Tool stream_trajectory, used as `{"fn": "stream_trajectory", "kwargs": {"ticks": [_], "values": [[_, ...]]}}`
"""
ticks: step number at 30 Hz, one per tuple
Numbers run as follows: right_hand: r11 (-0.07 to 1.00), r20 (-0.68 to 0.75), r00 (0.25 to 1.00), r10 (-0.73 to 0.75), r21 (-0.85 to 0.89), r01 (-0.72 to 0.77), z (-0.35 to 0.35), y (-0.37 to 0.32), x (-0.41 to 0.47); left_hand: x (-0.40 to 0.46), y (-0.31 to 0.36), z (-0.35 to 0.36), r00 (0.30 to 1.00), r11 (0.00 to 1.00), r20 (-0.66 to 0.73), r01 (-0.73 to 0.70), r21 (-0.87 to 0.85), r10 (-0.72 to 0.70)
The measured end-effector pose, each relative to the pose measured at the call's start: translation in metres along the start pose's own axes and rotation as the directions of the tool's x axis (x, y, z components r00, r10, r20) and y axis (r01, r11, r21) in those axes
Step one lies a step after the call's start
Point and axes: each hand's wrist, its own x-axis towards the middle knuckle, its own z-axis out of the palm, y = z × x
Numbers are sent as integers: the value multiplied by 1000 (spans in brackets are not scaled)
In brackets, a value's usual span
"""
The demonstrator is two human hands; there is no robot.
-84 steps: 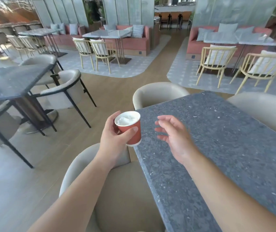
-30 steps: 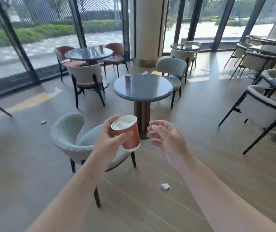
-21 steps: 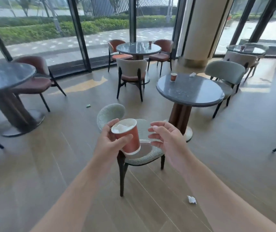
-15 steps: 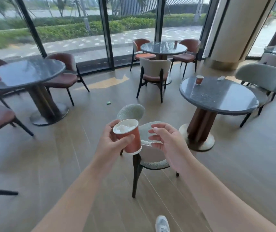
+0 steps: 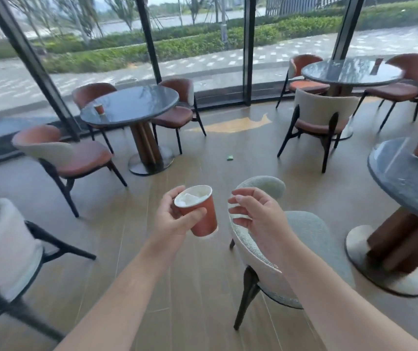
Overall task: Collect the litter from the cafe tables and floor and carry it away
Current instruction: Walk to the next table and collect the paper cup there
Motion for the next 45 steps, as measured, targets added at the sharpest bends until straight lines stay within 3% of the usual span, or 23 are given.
{"fn": "stream_trajectory", "kwargs": {"ticks": [15,25,33,45], "values": [[994,399,911,104,-56,-89,125,15,118,41,28,-130,894,997,-446,-8,81,43],[985,458,876,153,-144,-97,278,78,205,103,16,-277,854,1000,-521,10,-4,-11],[981,469,874,131,-189,-45,415,106,268,169,30,-404,870,1000,-492,-13,-7,8],[979,560,811,169,-189,-73,523,130,351,258,45,-493,835,997,-545,-66,39,77]]}}
